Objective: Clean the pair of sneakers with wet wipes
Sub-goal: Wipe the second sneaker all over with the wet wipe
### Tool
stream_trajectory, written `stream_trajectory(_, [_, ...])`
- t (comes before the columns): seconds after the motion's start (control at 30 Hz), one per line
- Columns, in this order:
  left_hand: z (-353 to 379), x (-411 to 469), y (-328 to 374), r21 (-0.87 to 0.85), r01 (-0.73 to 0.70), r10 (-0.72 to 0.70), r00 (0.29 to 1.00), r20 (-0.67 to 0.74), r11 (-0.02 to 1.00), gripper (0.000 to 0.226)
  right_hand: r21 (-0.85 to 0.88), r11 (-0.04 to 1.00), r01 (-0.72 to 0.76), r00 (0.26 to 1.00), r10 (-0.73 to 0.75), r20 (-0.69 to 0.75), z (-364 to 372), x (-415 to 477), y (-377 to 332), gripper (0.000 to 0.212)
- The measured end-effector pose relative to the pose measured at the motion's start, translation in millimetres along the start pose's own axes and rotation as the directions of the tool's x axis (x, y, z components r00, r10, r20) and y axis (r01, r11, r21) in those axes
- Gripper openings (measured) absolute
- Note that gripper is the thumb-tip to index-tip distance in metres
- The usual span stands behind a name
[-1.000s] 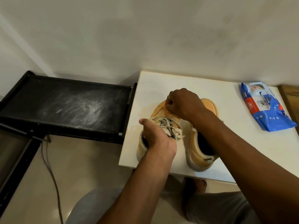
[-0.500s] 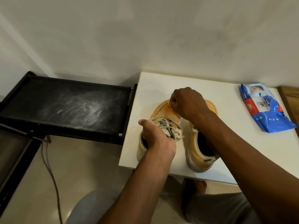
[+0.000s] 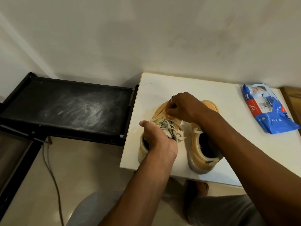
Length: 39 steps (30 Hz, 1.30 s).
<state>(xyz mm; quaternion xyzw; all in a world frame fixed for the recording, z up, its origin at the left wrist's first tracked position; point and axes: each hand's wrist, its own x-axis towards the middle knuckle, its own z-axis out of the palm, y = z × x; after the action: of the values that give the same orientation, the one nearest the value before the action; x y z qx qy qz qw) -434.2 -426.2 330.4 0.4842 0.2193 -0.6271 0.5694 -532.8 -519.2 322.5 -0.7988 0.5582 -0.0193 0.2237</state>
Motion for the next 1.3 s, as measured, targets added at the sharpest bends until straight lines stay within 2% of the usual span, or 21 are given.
stream_trajectory(0.07, [-0.8,0.1,-0.1,-0.003,-0.002,0.002,1.000,0.005,1.000,0.050,0.036,0.999,0.036,0.996,-0.038,0.077,-3.4,-1.1,1.2,0.014])
stream_trajectory(0.1, [-1.3,0.8,-0.2,0.004,-0.005,0.005,1.000,0.004,1.000,0.051,0.032,0.999,0.040,0.998,-0.042,0.054,-6.2,-0.9,4.1,0.014])
stream_trajectory(0.23, [-0.3,3.2,0.7,-0.004,-0.020,0.020,1.000,-0.014,1.000,0.055,0.097,0.995,-0.032,0.981,0.050,-0.189,-23.3,-2.6,18.8,0.012])
stream_trajectory(0.37, [1.5,3.2,0.3,-0.012,-0.022,0.022,1.000,-0.015,1.000,0.055,0.135,0.990,-0.047,0.997,0.054,-0.046,-22.2,-7.6,20.3,0.008])
stream_trajectory(0.6, [1.8,2.2,0.6,-0.002,-0.017,0.017,1.000,-0.016,1.000,0.057,0.150,0.980,-0.131,0.987,0.143,-0.075,-16.4,-4.9,11.4,0.004])
stream_trajectory(0.7, [1.8,1.5,1.7,-0.004,-0.019,0.019,1.000,-0.022,1.000,0.057,0.090,0.984,-0.157,0.988,0.154,0.031,-15.9,-5.9,7.4,0.005])
stream_trajectory(0.8, [1.7,1.2,2.1,-0.011,-0.017,0.017,1.000,-0.017,1.000,0.054,0.116,0.980,-0.164,0.981,0.151,0.120,-21.9,-9.6,10.3,0.005])
stream_trajectory(0.87, [2.1,1.6,2.1,-0.019,-0.019,0.019,1.000,-0.015,1.000,0.052,0.121,0.979,-0.164,0.984,0.154,0.089,-19.3,-9.5,10.5,0.004])
stream_trajectory(1.0, [3.4,0.6,3.5,-0.031,-0.006,0.006,1.000,-0.011,0.999,0.060,0.052,0.990,-0.128,0.984,0.133,-0.119,-5.6,-4.2,6.8,0.005])
stream_trajectory(1.07, [3.5,-0.9,3.7,-0.032,-0.003,0.003,1.000,-0.013,0.999,0.060,0.037,0.994,-0.107,0.991,0.109,-0.077,-6.9,-3.1,7.3,0.005])
stream_trajectory(1.2, [2.8,-1.2,3.8,-0.029,-0.002,0.002,1.000,-0.027,1.000,0.056,0.117,0.986,-0.115,0.988,0.102,0.113,-18.6,-8.6,13.2,0.009])
stream_trajectory(1.3, [3.1,-0.5,3.6,-0.027,0.002,-0.002,1.000,-0.027,1.000,0.059,0.115,0.988,-0.104,0.993,0.096,0.074,-15.1,-8.9,13.6,0.007])
